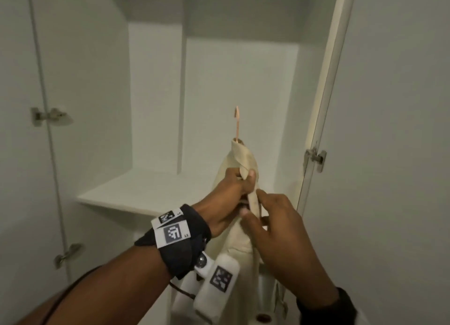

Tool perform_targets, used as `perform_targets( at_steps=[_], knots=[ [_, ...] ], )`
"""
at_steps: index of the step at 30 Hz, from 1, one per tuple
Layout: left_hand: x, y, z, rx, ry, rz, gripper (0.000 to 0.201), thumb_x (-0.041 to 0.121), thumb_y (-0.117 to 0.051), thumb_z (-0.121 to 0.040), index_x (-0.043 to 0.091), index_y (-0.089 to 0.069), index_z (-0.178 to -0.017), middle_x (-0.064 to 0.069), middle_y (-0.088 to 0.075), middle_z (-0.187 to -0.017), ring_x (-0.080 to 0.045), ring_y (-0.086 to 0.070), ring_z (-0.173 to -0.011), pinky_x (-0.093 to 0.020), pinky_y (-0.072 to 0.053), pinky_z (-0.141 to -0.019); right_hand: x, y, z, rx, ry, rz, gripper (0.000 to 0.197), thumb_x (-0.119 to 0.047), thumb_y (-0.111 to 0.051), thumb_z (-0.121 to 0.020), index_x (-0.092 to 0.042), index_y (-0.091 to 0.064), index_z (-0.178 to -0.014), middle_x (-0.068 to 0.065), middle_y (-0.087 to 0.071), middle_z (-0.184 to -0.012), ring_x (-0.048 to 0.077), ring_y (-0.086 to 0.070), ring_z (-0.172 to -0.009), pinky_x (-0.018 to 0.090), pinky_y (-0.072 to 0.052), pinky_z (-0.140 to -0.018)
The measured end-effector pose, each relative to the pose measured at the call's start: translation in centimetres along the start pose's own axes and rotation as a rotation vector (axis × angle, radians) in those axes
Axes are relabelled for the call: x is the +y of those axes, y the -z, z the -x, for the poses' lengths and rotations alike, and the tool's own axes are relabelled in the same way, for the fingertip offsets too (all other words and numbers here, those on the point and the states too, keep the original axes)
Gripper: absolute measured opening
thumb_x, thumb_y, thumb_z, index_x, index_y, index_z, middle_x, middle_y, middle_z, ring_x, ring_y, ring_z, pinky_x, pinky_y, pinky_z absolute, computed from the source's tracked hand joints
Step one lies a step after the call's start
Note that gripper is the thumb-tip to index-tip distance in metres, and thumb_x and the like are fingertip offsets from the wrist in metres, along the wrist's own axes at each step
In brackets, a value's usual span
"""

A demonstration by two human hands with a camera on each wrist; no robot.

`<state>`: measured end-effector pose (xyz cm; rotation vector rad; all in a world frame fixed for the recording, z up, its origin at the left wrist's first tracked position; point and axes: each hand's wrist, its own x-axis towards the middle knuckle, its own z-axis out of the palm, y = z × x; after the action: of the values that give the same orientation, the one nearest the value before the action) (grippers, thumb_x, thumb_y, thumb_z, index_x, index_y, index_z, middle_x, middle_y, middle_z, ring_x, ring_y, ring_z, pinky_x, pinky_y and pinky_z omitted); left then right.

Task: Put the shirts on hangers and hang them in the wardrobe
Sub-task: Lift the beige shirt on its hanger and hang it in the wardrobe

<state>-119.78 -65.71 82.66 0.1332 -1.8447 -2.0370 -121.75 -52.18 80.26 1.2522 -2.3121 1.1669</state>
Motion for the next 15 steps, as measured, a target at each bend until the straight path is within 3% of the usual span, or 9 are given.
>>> perform_targets(
  at_steps=[2,4,9,12,15],
  knots=[
    [-0.1,0.7,-2.3,-0.092,-0.014,-0.023,0.032,0.025,-0.049,-0.104,0.007,-0.041,-0.130,0.006,-0.059,-0.073,-0.002,-0.056,-0.058,-0.019,-0.048,-0.057,0.1,-0.9,-2.0,0.049,-0.035,0.249,0.032,-0.036,-0.033,-0.105,-0.025,-0.048,-0.131,-0.004,-0.053,-0.118,0.006,-0.051,-0.094,0.018,-0.038,-0.080],
    [-0.2,1.1,-4.3,-0.164,-0.037,-0.038,0.029,0.017,-0.049,-0.104,0.007,-0.039,-0.130,0.011,-0.057,-0.063,-0.001,-0.053,-0.054,-0.019,-0.044,-0.058,0.5,-1.5,-3.7,0.123,-0.036,0.408,0.028,-0.031,-0.030,-0.106,-0.023,-0.043,-0.130,-0.003,-0.057,-0.110,0.013,-0.055,-0.090,0.022,-0.038,-0.074],
    [0.9,1.5,-9.1,-0.269,-0.091,0.063,0.030,0.016,-0.054,-0.101,0.011,-0.048,-0.130,0.002,-0.066,-0.079,-0.012,-0.054,-0.072,-0.027,-0.046,-0.067,4.0,-1.1,-8.9,0.271,0.020,0.415,0.015,-0.027,-0.045,-0.102,-0.018,-0.055,-0.109,-0.001,-0.062,-0.082,0.012,-0.057,-0.068,0.026,-0.047,-0.058],
    [0.9,2.2,-11.9,-0.271,-0.175,0.042,0.032,0.024,-0.065,-0.094,0.023,-0.057,-0.126,0.000,-0.064,-0.087,-0.017,-0.056,-0.081,-0.030,-0.048,-0.073,6.2,0.8,-12.9,0.425,0.088,0.337,0.030,-0.033,-0.038,-0.103,-0.019,-0.059,-0.087,-0.008,-0.059,-0.069,0.003,-0.052,-0.059,0.011,-0.041,-0.056],
    [-0.6,4.1,-14.8,-0.182,-0.322,-0.074,0.041,0.041,-0.075,-0.081,0.033,-0.061,-0.119,0.004,-0.065,-0.088,-0.011,-0.062,-0.083,-0.021,-0.050,-0.074,6.9,3.4,-16.7,0.517,0.118,0.362,0.039,-0.032,-0.036,-0.105,-0.015,-0.058,-0.077,-0.008,-0.056,-0.064,0.004,-0.049,-0.056,0.006,-0.038,-0.061]
  ],
)
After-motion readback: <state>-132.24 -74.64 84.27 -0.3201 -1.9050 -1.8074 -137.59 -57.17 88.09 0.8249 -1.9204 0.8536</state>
